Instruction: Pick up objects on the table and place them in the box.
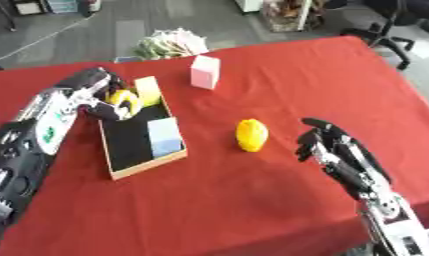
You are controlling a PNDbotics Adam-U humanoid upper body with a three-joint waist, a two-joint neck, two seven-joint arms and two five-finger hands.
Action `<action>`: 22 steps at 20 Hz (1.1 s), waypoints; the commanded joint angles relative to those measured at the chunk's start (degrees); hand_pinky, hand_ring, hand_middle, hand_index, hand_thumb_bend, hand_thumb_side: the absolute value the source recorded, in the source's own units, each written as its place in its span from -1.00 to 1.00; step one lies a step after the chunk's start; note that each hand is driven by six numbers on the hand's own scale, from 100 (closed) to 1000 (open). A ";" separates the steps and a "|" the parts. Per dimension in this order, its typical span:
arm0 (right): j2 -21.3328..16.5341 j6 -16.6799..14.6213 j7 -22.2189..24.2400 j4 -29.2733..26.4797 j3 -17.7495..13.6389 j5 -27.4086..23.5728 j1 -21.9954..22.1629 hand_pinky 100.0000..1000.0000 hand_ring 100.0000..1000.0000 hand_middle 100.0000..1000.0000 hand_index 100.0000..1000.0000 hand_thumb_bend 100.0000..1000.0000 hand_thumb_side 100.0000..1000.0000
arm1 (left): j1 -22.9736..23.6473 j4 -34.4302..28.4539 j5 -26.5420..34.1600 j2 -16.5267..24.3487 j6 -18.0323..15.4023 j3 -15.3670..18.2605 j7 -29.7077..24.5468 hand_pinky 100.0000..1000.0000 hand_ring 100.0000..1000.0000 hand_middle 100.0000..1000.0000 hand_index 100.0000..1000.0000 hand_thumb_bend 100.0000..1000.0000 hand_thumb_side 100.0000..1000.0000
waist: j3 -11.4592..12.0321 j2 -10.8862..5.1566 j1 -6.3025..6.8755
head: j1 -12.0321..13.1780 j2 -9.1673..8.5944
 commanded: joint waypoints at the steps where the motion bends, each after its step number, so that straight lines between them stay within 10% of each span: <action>1: -0.48 -0.21 0.27 -0.66 -0.05 -0.28 -0.74 -0.10 0.01 0.05 0.68 -1.00 -0.20 | -1.37 -0.47 1.20 0.21 0.08 -0.21 0.62 0.28 -0.06 -0.06 0.54 -0.98 -0.70 | -0.10 0.23 -0.26 | 0.12 0.23; 4: -0.48 -0.21 0.29 -0.65 -0.09 -0.25 -0.75 -0.10 0.01 0.05 0.67 -1.00 -0.21 | -1.24 -0.96 1.63 0.35 -0.21 -0.85 0.13 0.39 0.08 0.10 0.69 -0.70 -0.71 | -0.07 0.23 -0.27 | 0.11 0.23; 14: -0.45 -0.23 0.28 -0.62 -0.19 -0.11 -0.79 -0.10 0.01 0.05 0.67 -1.00 -0.21 | -0.26 -6.60 3.24 2.52 -0.39 -1.45 1.28 0.62 0.45 0.52 0.84 -0.48 0.38 | 0.36 0.17 -0.23 | -0.24 0.23; 22: -2.41 -0.69 -0.14 -1.05 -1.03 0.44 -3.57 -0.09 0.01 0.05 0.68 -1.00 -0.27 | 5.27 -23.22 17.25 8.77 0.53 0.22 6.08 0.61 0.35 0.38 0.78 -1.00 -0.20 | 1.71 0.17 -0.16 | -0.71 0.23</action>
